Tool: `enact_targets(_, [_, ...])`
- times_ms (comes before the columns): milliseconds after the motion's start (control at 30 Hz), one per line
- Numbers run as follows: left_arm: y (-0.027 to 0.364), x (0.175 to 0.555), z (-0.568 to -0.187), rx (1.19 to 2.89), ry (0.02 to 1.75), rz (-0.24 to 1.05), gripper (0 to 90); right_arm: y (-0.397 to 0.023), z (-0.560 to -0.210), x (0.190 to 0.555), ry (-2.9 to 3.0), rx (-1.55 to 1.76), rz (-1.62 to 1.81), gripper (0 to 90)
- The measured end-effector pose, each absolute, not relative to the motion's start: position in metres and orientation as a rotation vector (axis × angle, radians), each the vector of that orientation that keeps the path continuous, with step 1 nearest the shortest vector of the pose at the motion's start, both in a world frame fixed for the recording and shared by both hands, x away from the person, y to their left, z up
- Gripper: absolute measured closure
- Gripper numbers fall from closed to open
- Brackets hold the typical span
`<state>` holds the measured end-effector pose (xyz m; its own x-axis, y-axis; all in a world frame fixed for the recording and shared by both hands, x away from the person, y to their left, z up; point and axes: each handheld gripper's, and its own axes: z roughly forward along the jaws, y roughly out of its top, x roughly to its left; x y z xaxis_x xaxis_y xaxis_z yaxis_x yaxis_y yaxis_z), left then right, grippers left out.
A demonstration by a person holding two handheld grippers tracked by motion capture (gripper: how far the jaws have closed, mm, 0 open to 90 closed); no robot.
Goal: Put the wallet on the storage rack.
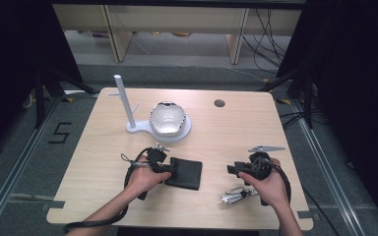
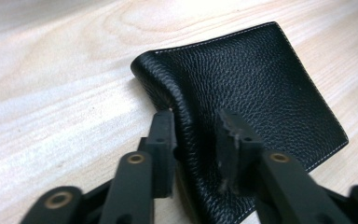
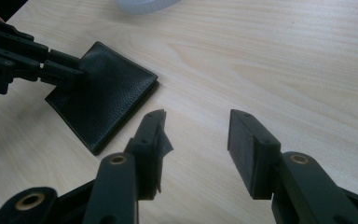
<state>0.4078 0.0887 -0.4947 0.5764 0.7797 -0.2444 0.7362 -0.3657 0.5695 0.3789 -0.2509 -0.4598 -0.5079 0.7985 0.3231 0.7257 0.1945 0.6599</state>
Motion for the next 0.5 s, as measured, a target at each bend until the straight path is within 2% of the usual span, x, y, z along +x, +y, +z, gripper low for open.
enact_targets(200, [0.088,0.408,-0.495,2.181,1.104,0.138,78.8,-0.252,-0.459,0.379,2.355,1.519,1.217,57.2])
enact_targets(300, [0.089,0.409,-0.494,2.191,1.08,0.121,81.5,-0.253,-0.46,0.379,2.348,1.507,1.22,57.1])
enact_targets(433, [0.092,0.413,-0.487,2.193,1.006,0.099,82.3,-0.255,-0.459,0.377,2.341,1.543,1.23,57.0])
enact_targets(500, [0.092,0.41,-0.473,2.195,0.933,0.129,82.7,-0.258,-0.459,0.378,2.332,1.51,1.221,56.9])
